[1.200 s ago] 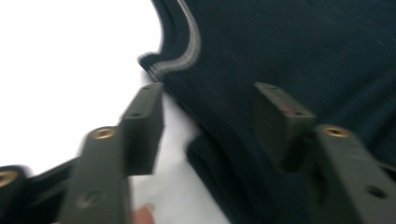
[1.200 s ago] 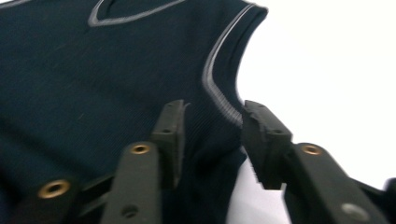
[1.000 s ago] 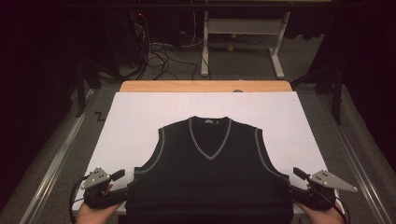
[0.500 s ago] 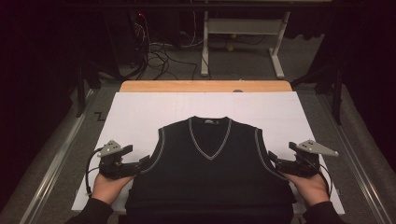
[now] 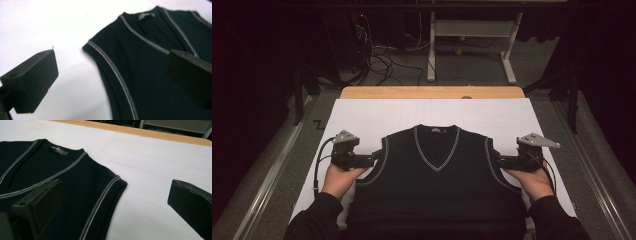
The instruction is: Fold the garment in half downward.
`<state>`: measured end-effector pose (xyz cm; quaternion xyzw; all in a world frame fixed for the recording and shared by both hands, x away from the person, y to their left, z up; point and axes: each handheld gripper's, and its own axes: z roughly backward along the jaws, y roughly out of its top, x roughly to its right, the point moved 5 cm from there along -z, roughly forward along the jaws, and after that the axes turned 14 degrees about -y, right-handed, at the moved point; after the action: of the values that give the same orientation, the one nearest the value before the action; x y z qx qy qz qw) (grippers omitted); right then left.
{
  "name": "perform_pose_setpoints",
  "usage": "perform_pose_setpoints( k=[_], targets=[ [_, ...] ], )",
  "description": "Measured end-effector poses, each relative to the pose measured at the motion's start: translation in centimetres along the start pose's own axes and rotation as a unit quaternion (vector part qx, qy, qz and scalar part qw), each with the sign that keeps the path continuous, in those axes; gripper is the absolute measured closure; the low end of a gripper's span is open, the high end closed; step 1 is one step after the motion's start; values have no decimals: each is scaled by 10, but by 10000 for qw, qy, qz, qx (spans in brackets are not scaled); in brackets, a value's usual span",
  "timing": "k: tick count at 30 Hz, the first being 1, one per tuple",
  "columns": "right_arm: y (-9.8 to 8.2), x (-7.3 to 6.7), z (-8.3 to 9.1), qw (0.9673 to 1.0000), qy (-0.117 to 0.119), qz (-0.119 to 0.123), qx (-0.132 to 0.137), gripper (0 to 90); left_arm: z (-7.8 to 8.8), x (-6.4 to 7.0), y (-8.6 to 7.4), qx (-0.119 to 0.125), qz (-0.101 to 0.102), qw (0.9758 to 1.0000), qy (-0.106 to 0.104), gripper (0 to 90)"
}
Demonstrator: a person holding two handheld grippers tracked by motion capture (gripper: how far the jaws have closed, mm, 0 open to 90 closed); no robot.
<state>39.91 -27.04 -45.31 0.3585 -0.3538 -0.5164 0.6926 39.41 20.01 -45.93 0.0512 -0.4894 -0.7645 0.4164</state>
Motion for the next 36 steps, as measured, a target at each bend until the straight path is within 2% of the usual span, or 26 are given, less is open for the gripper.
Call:
perform_pose_setpoints(
  k=[4, 7, 10, 12, 14, 17, 19, 20, 21, 23, 24, 25, 27, 29, 32, 35, 36],
  targets=[
    [10, -2, -12, 10000, -11, 5, -26, 5, -6, -7, 14, 34, 94, 9999, 25, 0],
    [15, -4, -22, 9999, -16, 82, -68, 5, -16, -14, 20, -68, 156, 9998, 88, 0],
    [18, -7, -33, 9997, -59, 135, -213, 5, -27, -21, 23, -146, 322, 9993, 125, 0],
    [20, -8, -39, 9994, -55, 167, -282, 6, -35, -29, 23, -319, 408, 9985, 197, 0],
    [21, -10, -45, 9992, -62, 138, -362, 16, -41, -38, 22, -448, 589, 9969, 272, 0],
    [20, -10, -54, 9986, -88, 142, -500, 45, -50, -44, 21, -581, 742, 9952, 255, 4],
    [17, -11, -60, 9976, -109, 128, -678, 106, -57, -47, 19, -624, 938, 9934, 192, 43],
    [15, -10, -63, 9970, -114, 147, -751, 171, -61, -48, 17, -686, 993, 9925, 196, 53],
    [13, -10, -65, 9966, -111, 145, -808, 213, -65, -49, 14, -778, 1027, 9913, 269, 75],
    [10, -7, -70, 9953, -177, -5, -952, 301, -73, -50, 9, -980, 1096, 9884, 378, 126],
    [9, -6, -72, 9944, -195, -46, -1036, 334, -76, -50, 8, -1015, 1093, 9877, 460, 138],
    [7, -6, -74, 9934, -218, -63, -1123, 344, -77, -48, 9, -1016, 1046, 9880, 508, 145],
    [4, -5, -79, 9910, -306, -52, -1305, 371, -79, -45, 10, -1018, 1025, 9882, 509, 228],
    [1, -5, -82, 9897, -291, -104, -1400, 391, -82, -40, 9, -1089, 910, 9877, 662, 294],
    [-4, -11, -88, 9877, -250, -25, -1543, 433, -85, -33, 8, -1123, 862, 9877, 659, 406],
    [-3, -21, -87, 9888, -273, 186, -1456, 605, -87, -27, 8, -1141, 872, 9878, 595, 534],
    [-3, -23, -86, 9888, -204, 184, -1469, 663, -87, -27, 8, -1143, 883, 9879, 560, 574]
  ],
)
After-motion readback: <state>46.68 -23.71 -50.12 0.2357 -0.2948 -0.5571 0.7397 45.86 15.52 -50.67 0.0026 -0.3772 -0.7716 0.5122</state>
